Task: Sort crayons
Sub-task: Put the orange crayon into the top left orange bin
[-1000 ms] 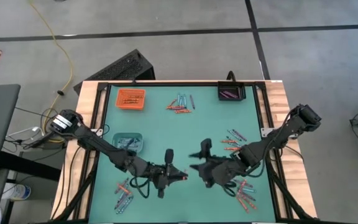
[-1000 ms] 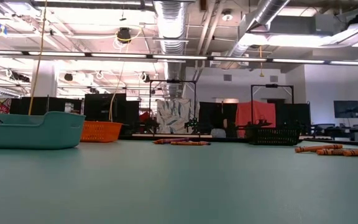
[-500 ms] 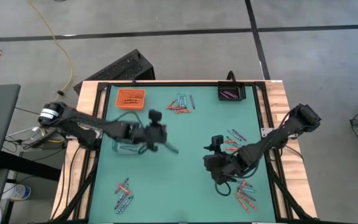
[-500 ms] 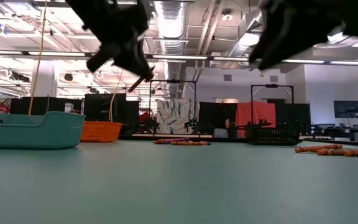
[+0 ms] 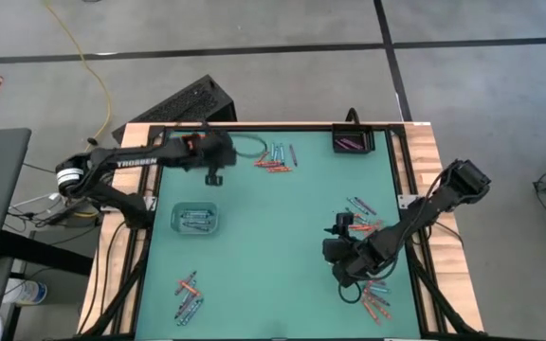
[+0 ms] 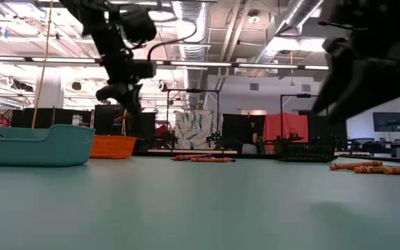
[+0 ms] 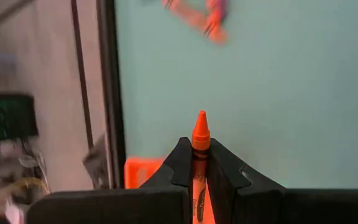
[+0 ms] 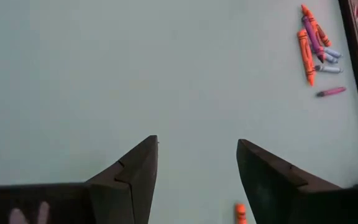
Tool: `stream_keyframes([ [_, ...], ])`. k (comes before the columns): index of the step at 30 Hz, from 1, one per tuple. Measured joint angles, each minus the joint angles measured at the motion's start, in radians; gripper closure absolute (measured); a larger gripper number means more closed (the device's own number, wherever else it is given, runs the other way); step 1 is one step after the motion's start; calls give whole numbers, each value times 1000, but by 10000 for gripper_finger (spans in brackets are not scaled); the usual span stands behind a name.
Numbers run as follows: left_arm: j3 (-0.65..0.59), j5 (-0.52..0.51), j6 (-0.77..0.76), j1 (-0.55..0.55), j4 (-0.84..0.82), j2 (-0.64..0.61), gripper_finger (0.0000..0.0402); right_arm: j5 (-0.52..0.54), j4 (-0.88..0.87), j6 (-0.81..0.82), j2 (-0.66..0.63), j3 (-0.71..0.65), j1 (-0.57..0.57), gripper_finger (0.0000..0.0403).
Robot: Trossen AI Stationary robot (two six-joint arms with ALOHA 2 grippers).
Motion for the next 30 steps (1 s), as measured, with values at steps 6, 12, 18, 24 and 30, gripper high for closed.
stream_keyframes([
  [6,0,71,57,142,-16,-2,396,13,5,19,0,-1,32,185],
  [12,0,123,89,253,-39,2,396,32,5,35,0,-1,29,185],
  [18,0,188,91,338,-98,2,396,32,11,35,0,-1,28,185],
  [24,0,197,98,364,-102,2,385,32,23,35,0,-1,28,185],
  [30,0,197,101,369,-104,2,384,32,32,42,0,-1,28,185],
])
